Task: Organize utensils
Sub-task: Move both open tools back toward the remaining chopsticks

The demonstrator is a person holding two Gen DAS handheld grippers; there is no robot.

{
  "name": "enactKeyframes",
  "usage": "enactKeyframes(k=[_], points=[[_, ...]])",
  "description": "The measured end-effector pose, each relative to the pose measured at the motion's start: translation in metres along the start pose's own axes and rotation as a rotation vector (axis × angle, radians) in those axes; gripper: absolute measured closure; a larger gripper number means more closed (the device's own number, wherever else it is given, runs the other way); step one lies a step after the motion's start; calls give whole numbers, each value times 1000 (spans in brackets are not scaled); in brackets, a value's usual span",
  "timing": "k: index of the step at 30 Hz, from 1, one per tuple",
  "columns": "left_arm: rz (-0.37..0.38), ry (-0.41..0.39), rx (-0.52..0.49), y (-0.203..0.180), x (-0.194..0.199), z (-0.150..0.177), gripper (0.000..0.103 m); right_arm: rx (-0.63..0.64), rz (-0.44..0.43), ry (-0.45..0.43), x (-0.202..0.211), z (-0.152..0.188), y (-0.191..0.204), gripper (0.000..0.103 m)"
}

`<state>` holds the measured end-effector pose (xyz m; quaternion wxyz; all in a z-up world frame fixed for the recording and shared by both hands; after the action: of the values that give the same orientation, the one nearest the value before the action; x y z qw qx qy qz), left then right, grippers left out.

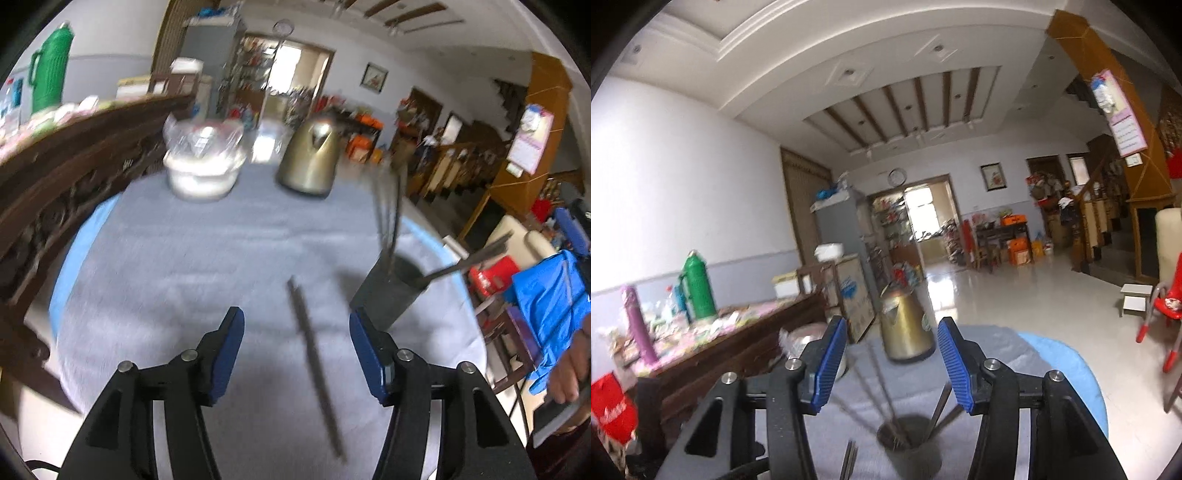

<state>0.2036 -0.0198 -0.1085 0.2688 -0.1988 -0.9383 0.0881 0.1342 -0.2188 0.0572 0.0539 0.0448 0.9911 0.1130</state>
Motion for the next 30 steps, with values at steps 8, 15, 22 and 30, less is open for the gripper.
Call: enactKeyframes(k=[8, 15, 22, 30], points=[[-103, 96, -45, 15, 6, 49, 42, 10, -69, 271, 19, 102, 23, 56], [-159, 148, -97, 20, 5, 71, 39, 35, -49, 456, 23, 180, 19, 56], [-203, 172, -100, 27, 1, 78, 39, -2, -15, 521, 18, 196, 3, 56], [-226, 173, -137, 24, -3, 77, 39, -5, -12, 535, 19, 196, 4, 56]])
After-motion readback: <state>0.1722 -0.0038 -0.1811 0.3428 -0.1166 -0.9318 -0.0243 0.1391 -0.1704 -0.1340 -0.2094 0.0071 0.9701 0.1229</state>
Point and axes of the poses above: each gripper's, at about its wrist camera, not at the fingertips, and x roughly against the way its jaws point, y to its left, z to its underside, the point moved 9 cm from there along -x, roughly the way its jaws point, and after that the axes turned 13 degrees about -y, right-handed, at the moved point
